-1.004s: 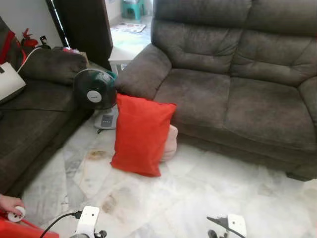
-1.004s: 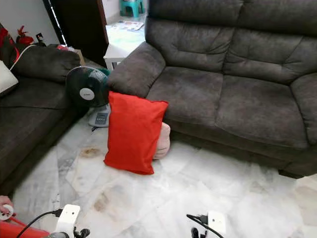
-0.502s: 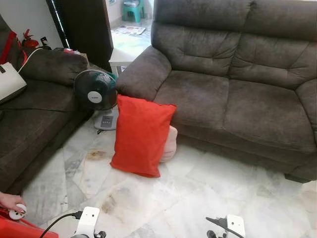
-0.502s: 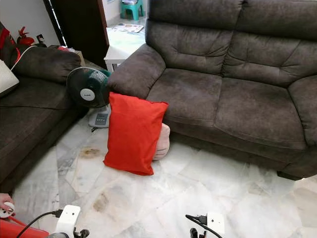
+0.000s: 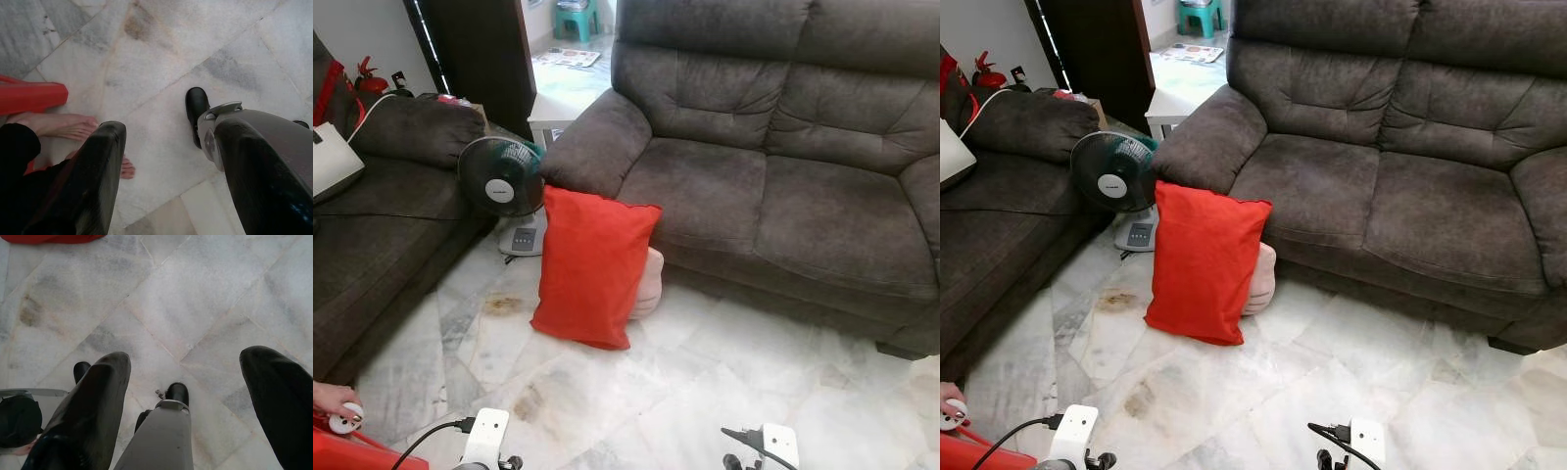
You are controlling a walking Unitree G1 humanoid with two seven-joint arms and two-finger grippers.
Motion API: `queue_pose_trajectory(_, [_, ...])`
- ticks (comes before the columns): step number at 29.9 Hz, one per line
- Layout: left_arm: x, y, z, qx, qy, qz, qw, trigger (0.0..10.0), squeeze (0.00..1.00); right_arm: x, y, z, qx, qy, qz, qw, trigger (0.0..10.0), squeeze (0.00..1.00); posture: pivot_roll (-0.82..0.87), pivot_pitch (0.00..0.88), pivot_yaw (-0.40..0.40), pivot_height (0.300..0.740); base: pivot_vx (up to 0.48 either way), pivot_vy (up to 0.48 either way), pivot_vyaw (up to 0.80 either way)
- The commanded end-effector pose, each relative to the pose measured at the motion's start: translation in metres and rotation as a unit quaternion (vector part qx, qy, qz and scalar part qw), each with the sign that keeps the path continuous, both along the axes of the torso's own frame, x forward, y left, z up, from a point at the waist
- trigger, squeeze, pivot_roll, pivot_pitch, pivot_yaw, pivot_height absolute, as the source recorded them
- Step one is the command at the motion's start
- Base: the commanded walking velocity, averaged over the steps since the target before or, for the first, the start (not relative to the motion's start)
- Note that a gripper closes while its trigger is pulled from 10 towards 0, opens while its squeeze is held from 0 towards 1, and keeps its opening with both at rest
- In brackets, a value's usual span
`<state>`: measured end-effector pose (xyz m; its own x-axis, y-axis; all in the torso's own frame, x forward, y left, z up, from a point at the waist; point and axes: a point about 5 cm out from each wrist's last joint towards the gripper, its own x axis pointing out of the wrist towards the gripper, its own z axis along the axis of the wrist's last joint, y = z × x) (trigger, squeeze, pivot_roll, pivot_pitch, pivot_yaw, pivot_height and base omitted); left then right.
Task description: Move the pillow to the sofa from floor
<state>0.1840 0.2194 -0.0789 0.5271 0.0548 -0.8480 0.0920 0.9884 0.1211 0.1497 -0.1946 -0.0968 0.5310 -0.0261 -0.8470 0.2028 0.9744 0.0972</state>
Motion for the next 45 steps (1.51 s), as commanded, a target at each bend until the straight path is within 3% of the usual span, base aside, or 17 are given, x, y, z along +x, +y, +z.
queue_pose_trajectory(1, [-0.0015,0.0008,-0.0008,0.002,0.005,0.006,1.0,10.0,0.0,0.0,-0.0015,0.0002,0.001,0.0,-0.009,1.0,10.0,0.0,0.06,0.016,-0.016,0.74,0.247,0.0,0.0])
queue_pose_trajectory(45, [-0.0001,-0.0014,-0.0006,-0.005,0.005,0.011,1.0,10.0,0.0,0.0009,-0.0041,0.0005,-0.005,0.007,-0.007,1.0,10.0,0.0,0.06,0.037,-0.029,0.74,0.281,0.0,-0.07])
